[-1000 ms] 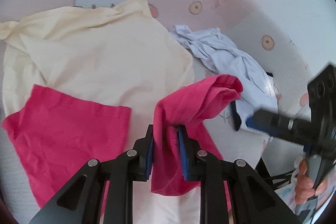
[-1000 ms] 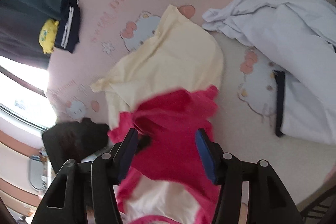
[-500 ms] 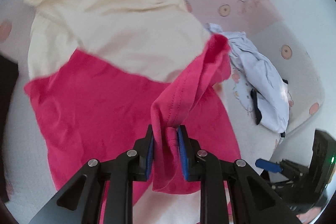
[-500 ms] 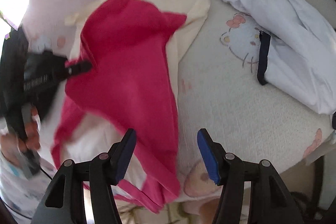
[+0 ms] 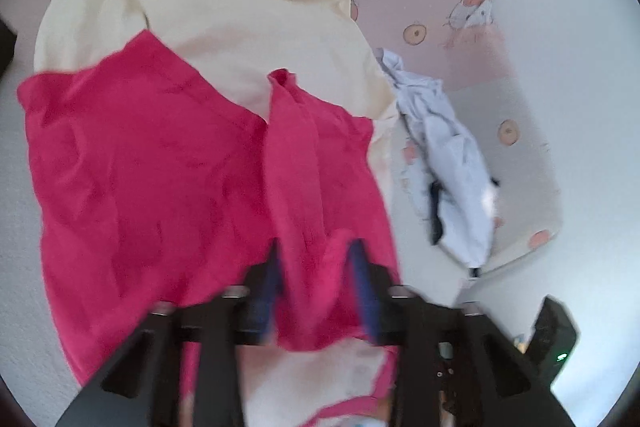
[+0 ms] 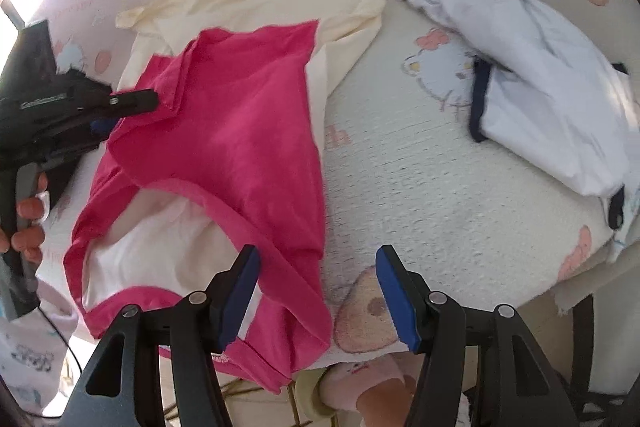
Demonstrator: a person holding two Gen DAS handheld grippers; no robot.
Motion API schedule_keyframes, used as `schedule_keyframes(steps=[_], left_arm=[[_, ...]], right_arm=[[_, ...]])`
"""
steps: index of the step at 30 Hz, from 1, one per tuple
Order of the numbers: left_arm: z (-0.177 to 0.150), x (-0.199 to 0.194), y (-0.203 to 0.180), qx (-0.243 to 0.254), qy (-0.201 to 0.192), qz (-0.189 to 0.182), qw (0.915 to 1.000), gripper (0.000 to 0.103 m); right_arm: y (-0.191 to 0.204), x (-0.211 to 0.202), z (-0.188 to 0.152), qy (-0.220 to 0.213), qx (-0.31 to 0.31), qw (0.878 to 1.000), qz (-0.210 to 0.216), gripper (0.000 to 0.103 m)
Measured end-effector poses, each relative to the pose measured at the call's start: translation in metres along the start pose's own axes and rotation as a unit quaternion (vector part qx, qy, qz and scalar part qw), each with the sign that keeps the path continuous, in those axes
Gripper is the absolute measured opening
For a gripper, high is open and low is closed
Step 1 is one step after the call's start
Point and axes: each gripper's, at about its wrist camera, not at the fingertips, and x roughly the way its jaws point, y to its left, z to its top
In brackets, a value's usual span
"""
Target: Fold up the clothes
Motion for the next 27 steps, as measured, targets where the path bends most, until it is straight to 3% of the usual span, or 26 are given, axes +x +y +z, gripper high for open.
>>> schedule_keyframes(steps=[1,4,7,12,15,19,21,27], left_arm=[[-0.003,-0.004,0.003,-0.013,-0.007,-0.011,0.9998,0.077],[-0.011,-0.020,0.009,-0.042,-0.032,-0.033,0.9980,0.078],[-0.018,-0.027,0.016,-0.050,-0.025,-0.022,0.9982,0.078],[-0.035,-0.024,0.024,-0.058,-0.005,-0.015,0.9982,0.078],[-0.039,-0.019,0.009,0.007,-0.006,0.046,0.9989,0.078],[-0.043,-0.014,-0.019,0.121,-0.017,0.123,0.9848,0.078],[-0.044,-0.012,-0.023,0.139,-0.024,0.142,0.9798,0.078],[-0.041,0.008,-0.015,0.145,-0.011,0.160,0.9762,0.078]], right_arm=[[0.000,-0.003,-0.003,-0.009,0.005,1.000,-0.001,0.060],[0.004,-0.016,-0.014,-0.048,0.024,0.999,-0.005,0.060],[0.011,-0.027,-0.023,-0.088,0.034,0.995,-0.021,0.060],[0.014,-0.025,-0.041,-0.096,0.036,0.994,-0.028,0.060],[0.019,-0.016,-0.051,-0.082,0.014,0.996,-0.040,0.060],[0.022,-0.005,-0.056,-0.073,-0.006,0.996,-0.059,0.060],[0.021,0.000,-0.054,-0.075,-0.005,0.996,-0.058,0.060],[0.027,0.015,-0.047,-0.072,-0.027,0.994,-0.081,0.060]])
